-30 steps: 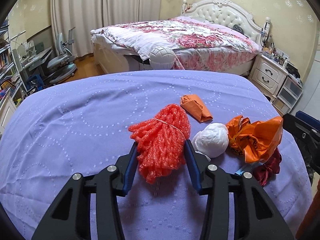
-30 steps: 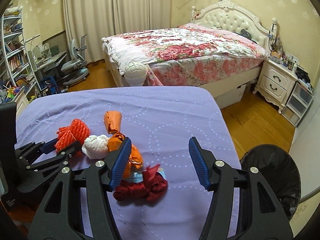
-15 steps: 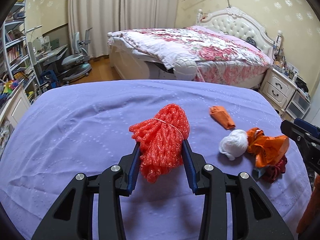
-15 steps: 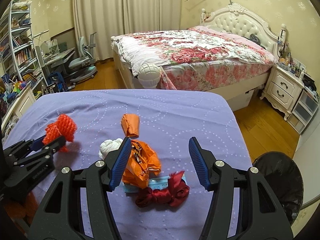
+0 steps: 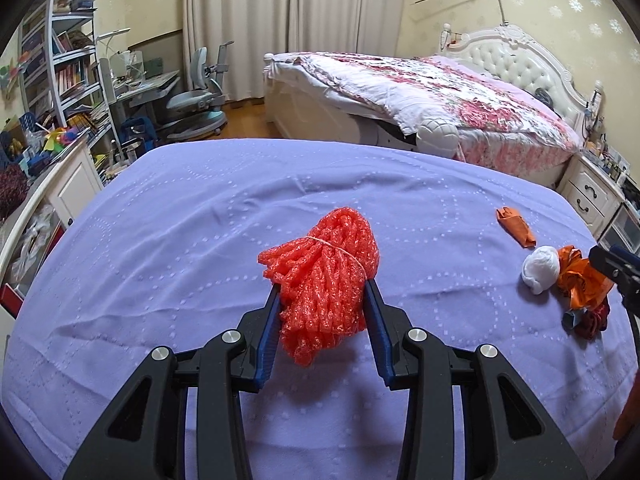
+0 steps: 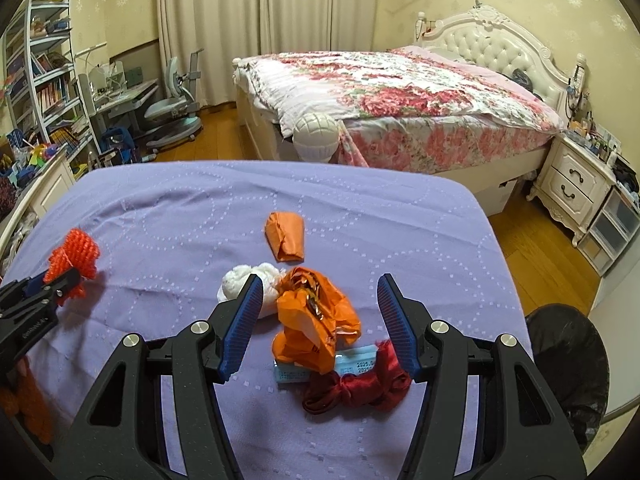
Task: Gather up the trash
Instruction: 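Grasp the red foam net with the left tool while the right tool grasps the orange bag, then carry the red net and orange bag over the bin and open both tools, then return both tools to the bed, then grasp the red ribbon with the right tool while the left tool grasps the white tissue ball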
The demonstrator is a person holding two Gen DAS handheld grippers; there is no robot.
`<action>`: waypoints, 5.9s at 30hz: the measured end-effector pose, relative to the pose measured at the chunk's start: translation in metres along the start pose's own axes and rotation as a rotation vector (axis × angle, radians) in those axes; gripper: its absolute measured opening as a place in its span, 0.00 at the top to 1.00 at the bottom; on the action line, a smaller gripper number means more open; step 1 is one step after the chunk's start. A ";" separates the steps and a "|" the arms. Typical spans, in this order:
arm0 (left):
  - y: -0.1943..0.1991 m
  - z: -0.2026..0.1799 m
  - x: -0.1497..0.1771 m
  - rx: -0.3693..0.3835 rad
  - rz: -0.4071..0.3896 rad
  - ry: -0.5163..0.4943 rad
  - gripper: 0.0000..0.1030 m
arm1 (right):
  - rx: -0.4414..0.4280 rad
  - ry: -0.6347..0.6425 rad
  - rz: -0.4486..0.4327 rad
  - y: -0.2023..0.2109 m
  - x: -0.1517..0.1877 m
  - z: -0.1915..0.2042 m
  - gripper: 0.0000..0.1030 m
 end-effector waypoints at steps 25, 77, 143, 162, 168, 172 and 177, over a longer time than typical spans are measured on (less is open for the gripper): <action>0.036 -0.076 0.002 0.131 -0.053 -0.080 0.61 | 0.039 -0.091 -0.092 0.052 -0.002 -0.052 0.77; 0.040 -0.436 0.071 0.479 -0.013 -0.548 0.33 | 0.471 -0.488 -0.078 0.085 0.132 -0.333 0.53; 0.013 -0.106 0.031 0.127 0.018 -0.090 0.30 | 0.098 -0.152 0.113 0.010 0.072 -0.067 0.30; 0.012 -0.103 0.031 0.131 0.024 -0.078 0.30 | 0.026 -0.267 0.122 0.002 0.068 -0.069 0.48; 0.012 -0.105 0.031 0.138 0.021 -0.079 0.30 | -0.001 -0.253 0.118 0.000 0.065 -0.062 0.59; 0.009 -0.108 0.030 0.145 0.024 -0.081 0.30 | 0.006 -0.248 0.117 -0.002 0.063 -0.062 0.63; 0.007 -0.111 0.031 0.152 0.028 -0.083 0.30 | -0.023 -0.255 0.140 -0.007 0.061 -0.060 0.62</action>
Point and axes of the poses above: each gripper's, at about its wrist camera, not at the fingertips, and y roughly against the way its jaws point, z to its left, x to its underside, the point moved 9 cm from there along -y, roughly the way its jaws point, and after that the axes turned 1 degree about z, right-handed, at the moved point
